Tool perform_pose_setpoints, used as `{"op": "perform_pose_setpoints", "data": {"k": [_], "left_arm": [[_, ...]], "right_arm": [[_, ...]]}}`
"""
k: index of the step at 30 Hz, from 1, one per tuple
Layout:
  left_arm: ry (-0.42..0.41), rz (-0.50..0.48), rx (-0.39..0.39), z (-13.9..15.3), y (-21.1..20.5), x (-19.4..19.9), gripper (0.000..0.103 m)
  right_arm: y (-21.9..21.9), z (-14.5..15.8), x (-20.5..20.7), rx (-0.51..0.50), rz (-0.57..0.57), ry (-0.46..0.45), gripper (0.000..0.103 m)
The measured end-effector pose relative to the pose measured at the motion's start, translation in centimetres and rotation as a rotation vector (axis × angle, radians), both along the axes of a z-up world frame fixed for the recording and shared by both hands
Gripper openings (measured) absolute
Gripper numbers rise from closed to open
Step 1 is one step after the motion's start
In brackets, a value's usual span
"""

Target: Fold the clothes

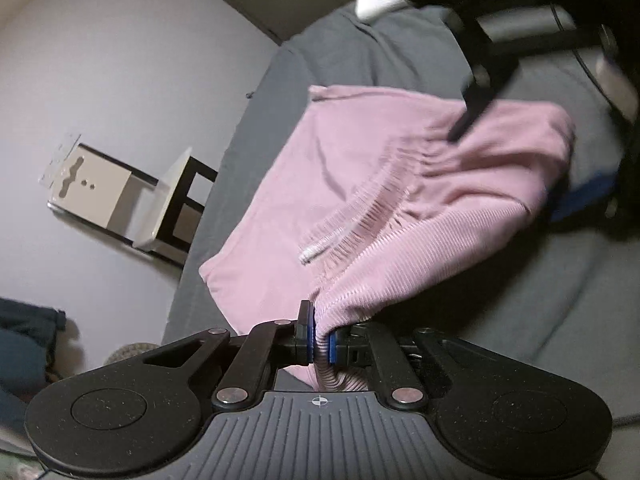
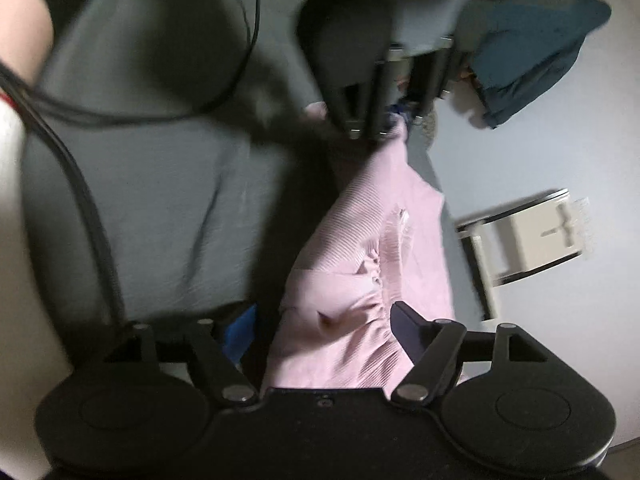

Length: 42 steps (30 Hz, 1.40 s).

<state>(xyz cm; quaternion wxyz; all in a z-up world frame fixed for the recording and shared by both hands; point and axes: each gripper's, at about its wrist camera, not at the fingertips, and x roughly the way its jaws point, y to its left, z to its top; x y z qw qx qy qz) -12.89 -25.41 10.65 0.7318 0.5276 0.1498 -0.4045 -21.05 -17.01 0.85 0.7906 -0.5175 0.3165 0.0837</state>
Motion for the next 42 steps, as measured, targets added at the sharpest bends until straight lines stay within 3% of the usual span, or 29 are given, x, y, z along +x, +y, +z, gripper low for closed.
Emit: {"op": "perform_pose_setpoints", "data": {"k": [2,3,4,6,9,11,14,16,23,26,33,35,39,42], "left_arm": [[0.003,0.011,-0.008,0.5,0.5,0.1,0.006],[-0.015,-0.006,0.007,0.2,0.7,0.0,0.006],[-0.035,-0.025,0.025,-0.1,0.8,-0.3,0.006],[-0.076,-0.062,0.059,-0.8,1.0,-0.7,0.006],[-0.137,-0.118,0.111,-1.8,1.3,-1.3,0.006],[-0.178,-0.155,0.146,-2.5,1.6,-1.8,0.006],[-0.324,-0.291,0.26,-4.9,3.1,-3.5,0.006],[-0.35,-0.329,0.28,-5.4,4.1,-4.4,0.006],[-0.22,-0.244,0.162,-0.9,8.0,-7.2,0.006],[-0.225,-0.254,0.172,-0.1,9.0,-8.0,0.006],[-0.221,-0.247,0.196,-1.2,8.3,-7.0,0.007],[-0.22,-0.245,0.203,-1.5,8.1,-6.7,0.007],[-0.244,-0.281,0.241,-2.3,7.8,-7.1,0.007],[-0.233,-0.291,0.288,-3.0,7.6,-7.1,0.007]], "right_arm": [[0.2,-0.6,0.1,-0.053,0.003,-0.039,0.071],[0.2,-0.8,0.1,-0.079,0.002,-0.048,0.062],[-0.1,-1.1,0.2,-0.119,-0.011,-0.043,0.047],[-1.1,-1.6,0.2,-0.164,-0.021,-0.025,0.036],[-2.3,-1.0,-0.4,-0.118,-0.007,-0.018,0.008],[-2.7,-0.4,-0.8,-0.081,0.006,-0.002,0.008],[-3.1,1.1,-1.4,-0.007,0.027,0.044,0.007],[-2.8,2.3,-1.9,0.029,0.028,0.065,0.007],[-1.5,7.4,-5.3,0.214,0.077,0.177,0.006],[-1.1,7.4,-6.3,0.132,0.118,0.138,0.006],[-1.0,5.6,-4.8,0.098,0.079,0.121,0.009],[-0.6,5.0,-4.8,0.077,0.078,0.121,0.013],[-0.5,4.4,-3.7,0.084,0.065,0.148,0.042],[-0.5,4.1,-2.9,0.094,0.053,0.17,0.042]]}}
